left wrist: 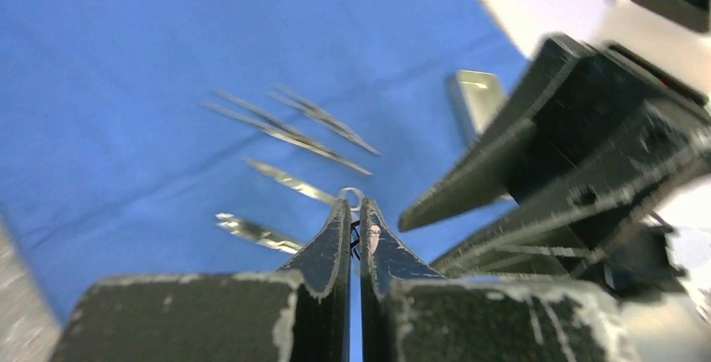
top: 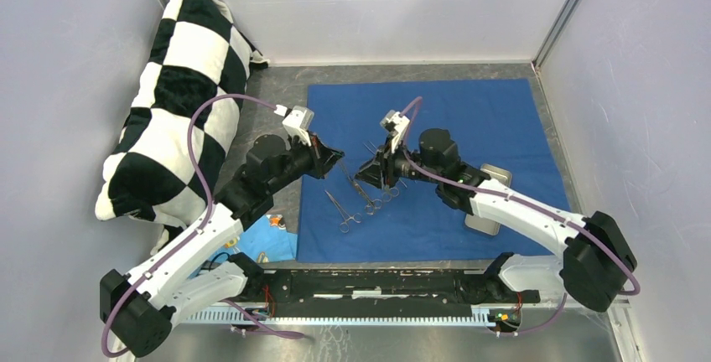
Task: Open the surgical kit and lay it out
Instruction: Place the medical item in the surgical kit.
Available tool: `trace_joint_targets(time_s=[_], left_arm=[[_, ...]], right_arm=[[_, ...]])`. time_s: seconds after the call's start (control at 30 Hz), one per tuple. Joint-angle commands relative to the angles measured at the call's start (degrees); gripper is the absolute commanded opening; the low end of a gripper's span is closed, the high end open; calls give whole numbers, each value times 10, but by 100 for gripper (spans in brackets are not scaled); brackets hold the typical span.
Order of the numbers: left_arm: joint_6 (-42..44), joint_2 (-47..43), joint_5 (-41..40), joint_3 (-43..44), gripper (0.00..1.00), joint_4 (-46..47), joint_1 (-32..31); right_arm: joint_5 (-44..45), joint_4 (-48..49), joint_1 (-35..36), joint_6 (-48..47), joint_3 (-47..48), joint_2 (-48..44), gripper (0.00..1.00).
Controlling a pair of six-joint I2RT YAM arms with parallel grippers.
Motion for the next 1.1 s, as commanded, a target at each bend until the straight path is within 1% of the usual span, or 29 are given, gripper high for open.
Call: trace_joint_targets(time_s=[0.0,0.13,0.27,0.4,0.53,0.67,0.73,0.8,0.83,0.87,0.93,0.97,1.03,1.07], left_arm=[[28,14,-152,40,2,-79,2],[26,12,-148,37,2,-74,1],[25,13,-145,38,2,-73,2],[25,11,-142,36,2,-72,3],[25,9,-139,36,2,-72,4],[25,8,-137,36,2,-71,4],[25,7,-135,35,2,-71,4],[30,6,-131,36,2,-72,4],[33,5,-129,37,7,-73,4],[35,4,-134,38,22,-76,4],[37,-3,-147,38,60,-80,5],[39,-9,-156,36,72,-81,4],[43,-19,-166,33,87,-82,4],[46,-24,-171,32,92,-82,4]], right_arm=[[158,-90,47,-50,57,35,41],[192,-109,83,-70,94,76,45],[234,-129,110,-84,134,112,45],[241,-129,122,-90,160,142,43],[240,-120,131,-91,173,158,31],[239,-113,132,-90,174,165,13],[237,-109,132,-91,171,163,2],[239,-102,132,-90,161,155,0],[242,-102,132,-90,156,150,0],[248,-106,131,-93,152,146,0],[272,-133,126,-100,147,136,0],[280,-150,117,-105,142,130,0],[278,-179,84,-110,124,115,0],[271,-195,60,-114,111,108,0]])
